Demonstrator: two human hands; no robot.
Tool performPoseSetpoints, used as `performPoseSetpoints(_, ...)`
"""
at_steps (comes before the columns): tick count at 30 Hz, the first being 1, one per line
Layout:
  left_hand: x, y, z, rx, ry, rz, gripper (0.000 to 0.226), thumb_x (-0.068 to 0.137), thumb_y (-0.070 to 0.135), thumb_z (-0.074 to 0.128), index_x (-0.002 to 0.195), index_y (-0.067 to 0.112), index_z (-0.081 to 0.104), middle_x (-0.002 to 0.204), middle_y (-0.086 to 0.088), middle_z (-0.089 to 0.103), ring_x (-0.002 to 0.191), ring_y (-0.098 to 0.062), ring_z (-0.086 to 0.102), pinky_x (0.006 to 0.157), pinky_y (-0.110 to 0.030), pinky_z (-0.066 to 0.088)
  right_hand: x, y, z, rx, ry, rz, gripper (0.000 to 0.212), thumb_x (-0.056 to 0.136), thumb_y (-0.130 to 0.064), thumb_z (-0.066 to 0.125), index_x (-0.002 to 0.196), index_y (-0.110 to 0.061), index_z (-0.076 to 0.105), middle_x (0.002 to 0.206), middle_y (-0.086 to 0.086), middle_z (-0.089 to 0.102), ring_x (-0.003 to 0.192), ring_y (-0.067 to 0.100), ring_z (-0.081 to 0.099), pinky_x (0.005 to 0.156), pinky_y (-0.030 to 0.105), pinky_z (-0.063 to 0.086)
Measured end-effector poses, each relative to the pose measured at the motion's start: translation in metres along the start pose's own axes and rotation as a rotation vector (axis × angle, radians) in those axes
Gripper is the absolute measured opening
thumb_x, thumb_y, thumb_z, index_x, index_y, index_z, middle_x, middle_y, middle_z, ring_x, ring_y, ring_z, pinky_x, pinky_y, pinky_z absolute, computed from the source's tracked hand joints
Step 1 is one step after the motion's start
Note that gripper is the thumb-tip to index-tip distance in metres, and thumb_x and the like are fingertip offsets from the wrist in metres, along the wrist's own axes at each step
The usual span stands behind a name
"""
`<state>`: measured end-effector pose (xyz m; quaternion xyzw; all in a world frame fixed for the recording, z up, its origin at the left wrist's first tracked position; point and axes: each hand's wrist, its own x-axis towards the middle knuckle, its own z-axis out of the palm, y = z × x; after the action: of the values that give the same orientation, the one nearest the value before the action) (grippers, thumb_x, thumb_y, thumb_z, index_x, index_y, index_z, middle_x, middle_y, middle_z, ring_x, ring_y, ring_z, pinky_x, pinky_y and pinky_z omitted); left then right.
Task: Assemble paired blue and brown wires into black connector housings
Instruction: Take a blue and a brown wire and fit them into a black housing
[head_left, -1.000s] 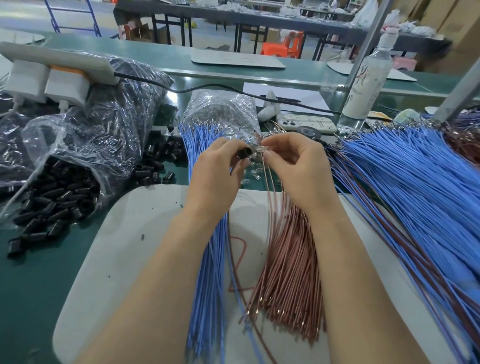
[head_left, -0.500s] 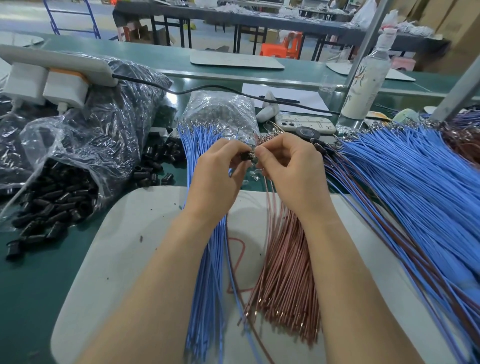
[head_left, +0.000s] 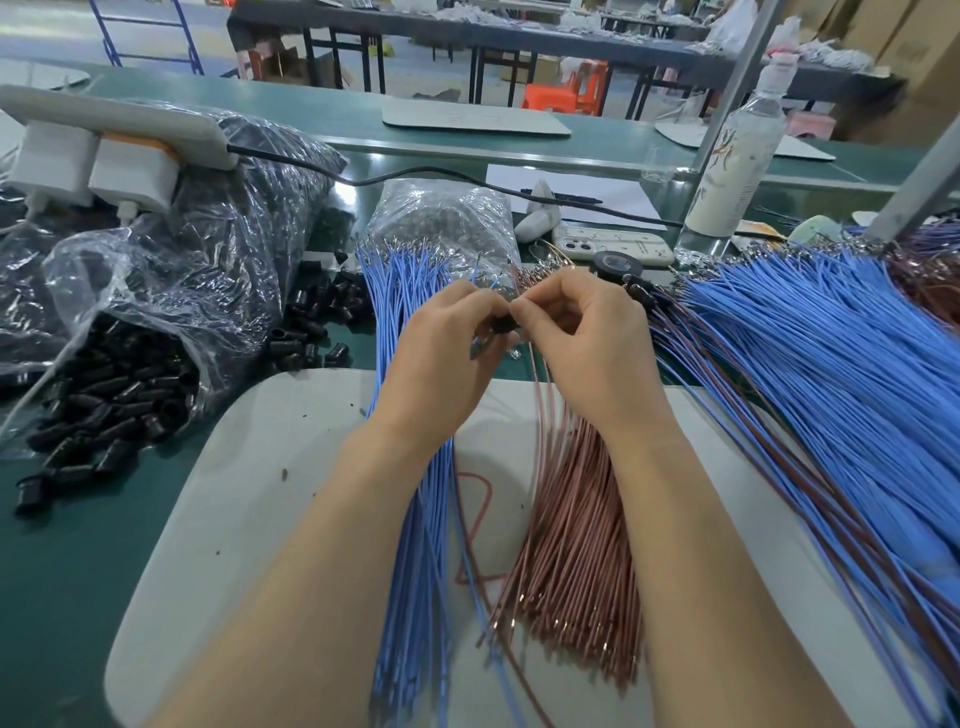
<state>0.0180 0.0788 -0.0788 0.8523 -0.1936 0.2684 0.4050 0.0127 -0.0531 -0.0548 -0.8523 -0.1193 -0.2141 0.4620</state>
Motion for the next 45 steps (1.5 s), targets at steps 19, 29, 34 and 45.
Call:
performPoseSetpoints(19, 0.001, 0.003, -0.006, -0.074, -0.096, -0.110, 0.010, 0.082, 0.019, 0.071, 0.091, 0.014, 0.073, 0.074, 0.004, 0.061, 0.072, -0.008, 0.049, 0.068, -0.011, 0.036, 0.005, 0.012, -0.009, 0.407, -0.147, 0.209, 0.012, 0.089, -0.007, 0.064, 0.078, -0.010, 0.063, 0.059, 0.000, 0.059, 0.050, 0.001, 0.051, 0.051, 0.013, 0.042)
performPoseSetpoints(29, 0.003, -0.004, -0.004, 0.059, -0.067, -0.114, 0.011, 0.084, 0.021, 0.070, 0.093, 0.014, 0.072, 0.076, 0.008, 0.060, 0.073, -0.006, 0.044, 0.068, -0.013, 0.034, 0.012, 0.024, -0.013, 0.322, -0.027, 0.332, 0.012, 0.092, -0.013, 0.062, 0.080, -0.016, 0.065, 0.062, -0.005, 0.064, 0.053, 0.002, 0.055, 0.057, 0.017, 0.047)
performPoseSetpoints(34, 0.006, -0.011, -0.007, -0.059, 0.157, -0.290, 0.012, 0.087, 0.017, 0.066, 0.100, 0.015, 0.067, 0.072, 0.022, 0.056, 0.063, 0.004, 0.052, 0.061, -0.004, 0.038, 0.014, 0.029, -0.009, -0.056, -0.061, 0.342, 0.014, 0.086, -0.012, 0.062, 0.080, -0.024, 0.062, 0.074, -0.004, 0.065, 0.067, 0.010, 0.060, 0.066, 0.023, 0.050)
performPoseSetpoints(45, 0.004, -0.008, -0.007, -0.127, 0.212, -0.286, 0.014, 0.088, 0.014, 0.064, 0.091, 0.025, 0.057, 0.073, 0.021, 0.057, 0.067, 0.009, 0.056, 0.065, -0.005, 0.042, 0.026, 0.021, 0.024, -0.386, -0.266, 0.259, 0.026, 0.087, -0.005, 0.050, 0.079, -0.027, 0.062, 0.085, -0.008, 0.060, 0.075, 0.012, 0.054, 0.066, 0.022, 0.043)
